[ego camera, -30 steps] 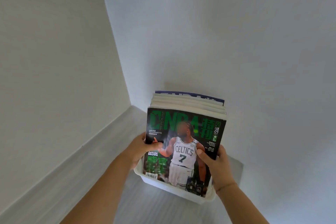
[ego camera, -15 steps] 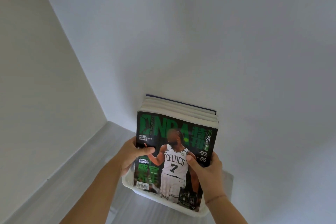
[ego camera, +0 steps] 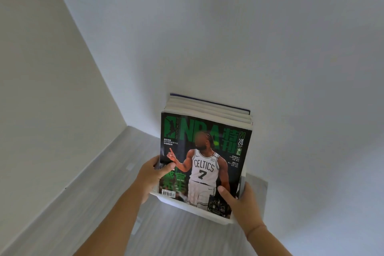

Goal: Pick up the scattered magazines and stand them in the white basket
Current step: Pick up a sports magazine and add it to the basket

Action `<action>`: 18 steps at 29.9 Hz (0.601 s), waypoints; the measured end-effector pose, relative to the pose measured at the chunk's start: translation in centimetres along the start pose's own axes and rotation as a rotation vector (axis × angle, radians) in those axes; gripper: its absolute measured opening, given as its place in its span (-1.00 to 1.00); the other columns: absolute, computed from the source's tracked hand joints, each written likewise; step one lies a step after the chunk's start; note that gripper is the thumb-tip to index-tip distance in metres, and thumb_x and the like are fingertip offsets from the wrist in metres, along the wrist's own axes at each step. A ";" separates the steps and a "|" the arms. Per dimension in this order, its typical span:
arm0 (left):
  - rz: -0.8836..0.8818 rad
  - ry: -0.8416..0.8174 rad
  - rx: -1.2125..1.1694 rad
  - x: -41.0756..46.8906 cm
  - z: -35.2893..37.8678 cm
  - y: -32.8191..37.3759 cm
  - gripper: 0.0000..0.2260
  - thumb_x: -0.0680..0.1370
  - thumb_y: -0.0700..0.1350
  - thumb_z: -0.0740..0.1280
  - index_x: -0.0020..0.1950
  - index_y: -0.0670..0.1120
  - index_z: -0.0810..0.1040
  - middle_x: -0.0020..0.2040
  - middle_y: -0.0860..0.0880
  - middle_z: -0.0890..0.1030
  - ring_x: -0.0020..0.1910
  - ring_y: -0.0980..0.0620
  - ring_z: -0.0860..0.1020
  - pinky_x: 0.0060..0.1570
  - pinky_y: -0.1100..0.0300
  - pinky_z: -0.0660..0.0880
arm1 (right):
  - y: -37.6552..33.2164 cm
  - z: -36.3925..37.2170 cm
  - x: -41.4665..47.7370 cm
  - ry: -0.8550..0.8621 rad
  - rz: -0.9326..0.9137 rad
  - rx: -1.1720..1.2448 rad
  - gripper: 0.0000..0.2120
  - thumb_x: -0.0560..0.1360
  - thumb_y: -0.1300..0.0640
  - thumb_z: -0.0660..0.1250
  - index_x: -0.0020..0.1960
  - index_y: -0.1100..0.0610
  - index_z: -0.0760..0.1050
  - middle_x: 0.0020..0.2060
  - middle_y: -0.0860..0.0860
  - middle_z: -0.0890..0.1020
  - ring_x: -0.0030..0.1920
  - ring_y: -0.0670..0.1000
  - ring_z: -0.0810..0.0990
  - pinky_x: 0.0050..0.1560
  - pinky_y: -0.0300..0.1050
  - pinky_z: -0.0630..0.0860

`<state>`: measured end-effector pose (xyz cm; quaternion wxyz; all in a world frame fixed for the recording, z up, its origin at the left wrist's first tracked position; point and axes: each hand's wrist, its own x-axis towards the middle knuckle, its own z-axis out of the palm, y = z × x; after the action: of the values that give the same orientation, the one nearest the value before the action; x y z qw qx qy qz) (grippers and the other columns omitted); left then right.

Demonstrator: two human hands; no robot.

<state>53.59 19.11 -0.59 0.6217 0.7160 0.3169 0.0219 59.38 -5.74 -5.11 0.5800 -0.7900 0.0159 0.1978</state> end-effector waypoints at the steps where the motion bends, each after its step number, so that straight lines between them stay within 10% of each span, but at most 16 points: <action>1: 0.019 0.038 -0.007 0.0 0.4 0.0 -0.70 0.22 0.12 0.48 -0.11 0.07 0.60 -0.24 0.14 0.70 -0.17 0.13 0.64 -0.15 0.18 0.41 | -0.2 0.4 -0.1 0.051 -0.016 0.024 -0.59 0.30 -0.04 0.50 0.04 -0.05 0.39 -0.04 -0.05 0.59 -0.03 -0.03 0.61 -0.22 -0.27 0.57; 18: 0.060 0.099 0.106 3.5 1.5 0.6 -0.54 0.08 0.32 0.44 -0.20 0.05 0.56 -0.35 0.17 0.66 -0.25 0.14 0.62 -0.30 0.28 0.33 | -1.4 1.3 2.5 0.150 -0.013 0.059 -0.42 0.19 -0.21 0.50 0.04 -0.08 0.27 -0.11 -0.22 0.53 -0.13 -0.20 0.55 -0.33 -0.36 0.47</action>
<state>57.34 19.47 -1.64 0.5657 0.7550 0.3262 0.0591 61.69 -3.53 -4.97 0.6014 -0.7854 0.0600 0.1336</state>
